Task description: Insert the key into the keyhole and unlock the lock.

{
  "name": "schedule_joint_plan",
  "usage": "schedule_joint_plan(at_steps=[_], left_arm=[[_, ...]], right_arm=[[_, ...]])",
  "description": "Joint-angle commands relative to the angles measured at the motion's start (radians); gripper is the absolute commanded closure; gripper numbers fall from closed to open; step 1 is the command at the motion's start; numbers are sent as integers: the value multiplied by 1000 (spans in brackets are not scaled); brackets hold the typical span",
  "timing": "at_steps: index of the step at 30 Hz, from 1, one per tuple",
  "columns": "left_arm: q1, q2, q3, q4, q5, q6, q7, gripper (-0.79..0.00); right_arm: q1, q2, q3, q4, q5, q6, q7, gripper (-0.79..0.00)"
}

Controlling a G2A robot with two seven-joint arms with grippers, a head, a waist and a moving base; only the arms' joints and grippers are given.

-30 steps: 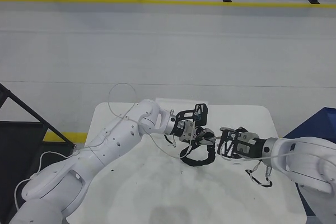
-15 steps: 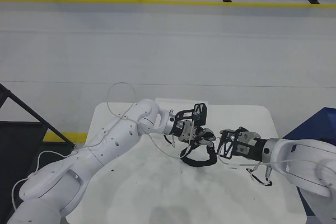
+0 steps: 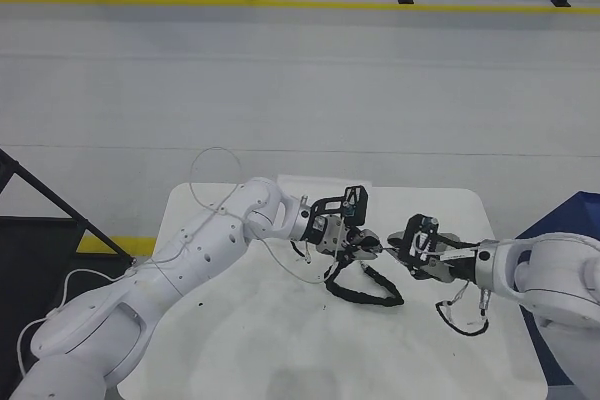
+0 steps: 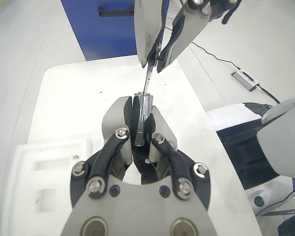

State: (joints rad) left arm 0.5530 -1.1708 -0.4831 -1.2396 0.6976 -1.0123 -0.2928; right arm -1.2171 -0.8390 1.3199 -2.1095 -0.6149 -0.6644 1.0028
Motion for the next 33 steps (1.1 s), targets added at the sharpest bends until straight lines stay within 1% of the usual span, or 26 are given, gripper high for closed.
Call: schedule_joint_plan(at_steps=[1,7,10,14,18,19,20,21,25,28,30,33], left_arm=[[3,2,-1,14,4,0,-6,0],[28,4,-7,75,15,24,-45,0],[47,1,2,103,7,29,-70,0],[59,-14,27,152,7,47,-111,0],[58,-37,52,202,11,63,-131,0],[57,-43,57,212,10,63,-132,-92],[54,-50,65,226,15,64,-144,-480],[50,-56,72,239,14,65,-161,-785],[27,-77,78,269,-12,43,-173,-785],[10,-83,68,276,-31,0,-158,-785],[3,-81,62,254,-44,0,-140,-785],[-12,-65,47,205,-54,0,-124,-785]], right_arm=[[11,2,-6,15,46,-2,26,-785],[17,5,-9,48,155,-20,11,-785],[11,8,-10,68,196,-24,6,-785],[11,10,-14,90,228,-30,-8,-785],[16,11,-23,109,250,-28,-17,-785],[18,11,-24,114,254,-27,-19,-785],[20,11,-26,117,257,-27,-22,-785],[22,11,-29,120,257,-27,-23,-785],[31,10,-46,140,263,-38,-34,-785],[51,8,-69,170,283,-65,-43,-785],[71,5,-89,195,301,-83,-50,-785],[116,0,-121,237,328,-118,-61,-785]])
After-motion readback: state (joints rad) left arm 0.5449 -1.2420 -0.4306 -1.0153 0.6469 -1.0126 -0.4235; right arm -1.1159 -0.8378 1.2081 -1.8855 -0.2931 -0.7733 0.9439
